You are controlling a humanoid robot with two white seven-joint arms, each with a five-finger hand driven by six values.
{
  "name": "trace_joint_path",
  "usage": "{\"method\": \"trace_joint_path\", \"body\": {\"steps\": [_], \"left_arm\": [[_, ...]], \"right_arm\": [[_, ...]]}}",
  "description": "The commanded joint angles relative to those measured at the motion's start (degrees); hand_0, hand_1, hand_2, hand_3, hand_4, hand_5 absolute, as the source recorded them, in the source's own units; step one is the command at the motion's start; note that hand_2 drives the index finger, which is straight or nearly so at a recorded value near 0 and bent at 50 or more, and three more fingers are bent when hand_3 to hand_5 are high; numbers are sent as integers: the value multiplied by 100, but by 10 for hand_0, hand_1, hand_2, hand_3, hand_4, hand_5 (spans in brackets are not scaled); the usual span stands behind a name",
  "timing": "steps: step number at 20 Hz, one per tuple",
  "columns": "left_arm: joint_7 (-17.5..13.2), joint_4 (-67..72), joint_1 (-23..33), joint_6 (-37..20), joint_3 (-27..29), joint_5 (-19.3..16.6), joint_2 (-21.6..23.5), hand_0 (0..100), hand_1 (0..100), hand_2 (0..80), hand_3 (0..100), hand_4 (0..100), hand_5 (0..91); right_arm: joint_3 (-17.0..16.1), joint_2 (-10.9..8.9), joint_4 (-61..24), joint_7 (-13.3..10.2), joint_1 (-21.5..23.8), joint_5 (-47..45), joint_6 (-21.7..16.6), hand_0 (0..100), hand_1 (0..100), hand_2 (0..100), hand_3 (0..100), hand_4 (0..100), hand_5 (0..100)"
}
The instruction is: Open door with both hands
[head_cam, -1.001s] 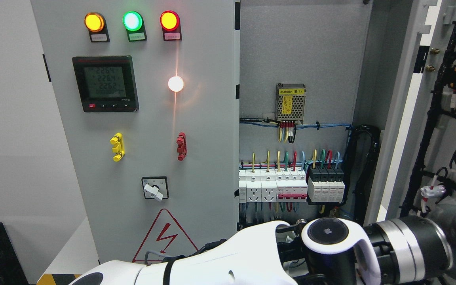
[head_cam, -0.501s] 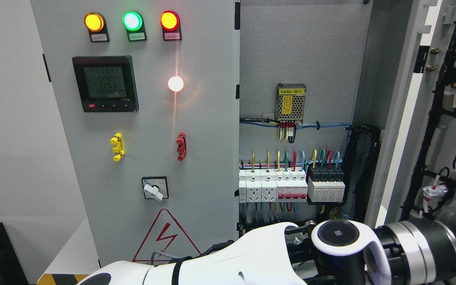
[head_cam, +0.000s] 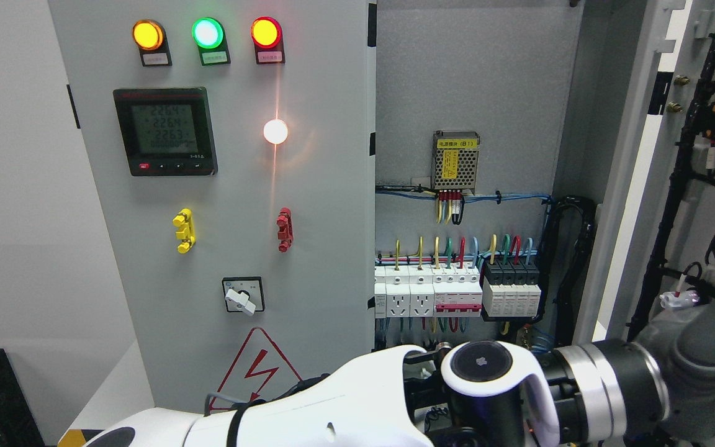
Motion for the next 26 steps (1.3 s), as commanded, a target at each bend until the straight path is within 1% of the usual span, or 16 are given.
{"method": "trace_joint_path", "body": {"steps": [1, 5, 9, 11, 15, 20, 22, 24, 26], "left_arm": [[-17, -1450, 478, -23, 194, 20, 1702, 0, 0, 0, 0, 0, 0], [-17, -1917, 1013, -49, 308, 20, 2520, 0, 0, 0, 0, 0, 0], [-25, -2067, 1584, -58, 588, 29, 3127, 0, 0, 0, 0, 0, 0], [-17, -2067, 1962, -58, 799, 20, 3400, 0, 0, 0, 0, 0, 0], [-25, -2067, 3007, -40, 1326, -24, 3778, 0, 0, 0, 0, 0, 0], [-43, -2041, 4062, -67, 1407, -50, 4244, 0, 0, 0, 0, 0, 0], [-34, -1980, 4572, -84, 1572, -94, 4262, 0, 0, 0, 0, 0, 0], [-25, -1892, 5169, -67, 1958, -155, 4219, 0, 0, 0, 0, 0, 0], [-25, -1857, 5627, -23, 2284, -374, 4201, 0, 0, 0, 0, 0, 0]], "right_arm": [[17, 0, -4, 27, 0, -1, 4, 190, 0, 0, 0, 0, 0], [9, 0, -4, 27, 0, -1, 4, 190, 0, 0, 0, 0, 0], [18, 0, -4, 27, 0, -1, 4, 190, 0, 0, 0, 0, 0], [9, 0, -4, 27, 0, -1, 4, 190, 0, 0, 0, 0, 0], [17, 0, -4, 27, 0, -1, 4, 190, 0, 0, 0, 0, 0], [18, 0, -4, 27, 0, -1, 4, 191, 0, 0, 0, 0, 0], [18, 0, -4, 27, 0, 8, 4, 191, 0, 0, 0, 0, 0], [17, 0, -4, 27, 0, -1, 4, 191, 0, 0, 0, 0, 0], [18, 0, -4, 27, 0, -1, 4, 191, 0, 0, 0, 0, 0]]}}
